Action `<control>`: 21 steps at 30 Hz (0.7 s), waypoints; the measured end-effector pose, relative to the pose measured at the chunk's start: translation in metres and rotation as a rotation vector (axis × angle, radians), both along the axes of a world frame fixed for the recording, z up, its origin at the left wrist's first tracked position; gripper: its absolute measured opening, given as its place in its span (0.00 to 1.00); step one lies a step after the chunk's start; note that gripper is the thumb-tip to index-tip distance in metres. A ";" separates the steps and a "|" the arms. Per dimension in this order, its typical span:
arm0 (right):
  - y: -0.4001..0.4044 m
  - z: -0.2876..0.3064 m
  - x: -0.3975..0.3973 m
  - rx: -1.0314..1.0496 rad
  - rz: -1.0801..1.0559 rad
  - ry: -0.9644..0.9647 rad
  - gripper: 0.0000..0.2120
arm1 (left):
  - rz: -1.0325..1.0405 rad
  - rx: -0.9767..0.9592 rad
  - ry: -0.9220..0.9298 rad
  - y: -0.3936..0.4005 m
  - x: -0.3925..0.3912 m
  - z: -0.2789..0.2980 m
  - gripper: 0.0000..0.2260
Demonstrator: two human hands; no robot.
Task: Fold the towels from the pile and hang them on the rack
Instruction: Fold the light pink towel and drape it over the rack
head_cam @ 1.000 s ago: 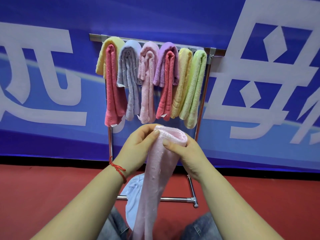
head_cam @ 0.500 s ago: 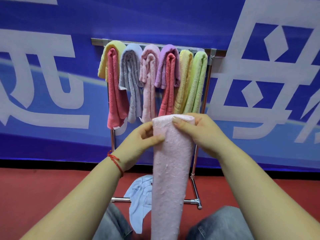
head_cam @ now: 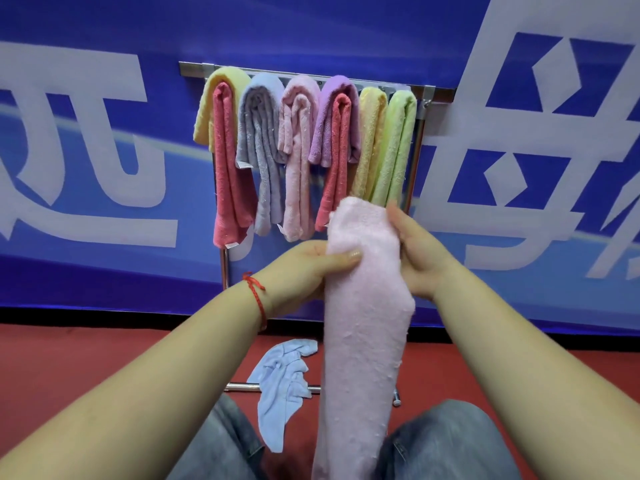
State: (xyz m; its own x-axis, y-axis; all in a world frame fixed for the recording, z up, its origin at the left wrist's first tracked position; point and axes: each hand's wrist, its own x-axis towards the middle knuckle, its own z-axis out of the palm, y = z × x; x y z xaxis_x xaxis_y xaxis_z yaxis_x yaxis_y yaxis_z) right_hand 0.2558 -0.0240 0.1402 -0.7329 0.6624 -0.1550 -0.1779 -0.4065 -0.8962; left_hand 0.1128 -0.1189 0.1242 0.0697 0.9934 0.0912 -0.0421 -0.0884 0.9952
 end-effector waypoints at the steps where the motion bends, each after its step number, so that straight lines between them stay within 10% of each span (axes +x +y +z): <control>1: -0.003 -0.011 0.002 -0.057 0.095 0.040 0.38 | 0.024 -0.004 -0.007 0.001 0.000 0.004 0.07; 5: -0.022 -0.060 0.009 -0.121 0.314 0.068 0.48 | 0.174 -0.033 -0.040 0.010 -0.006 0.017 0.08; 15: -0.056 -0.077 -0.005 0.181 0.337 -0.270 0.14 | 0.514 -0.199 -0.231 0.026 -0.051 -0.008 0.14; 21: -0.055 -0.056 -0.011 0.155 0.212 -0.118 0.11 | 0.192 -0.456 -0.410 0.000 -0.037 -0.071 0.19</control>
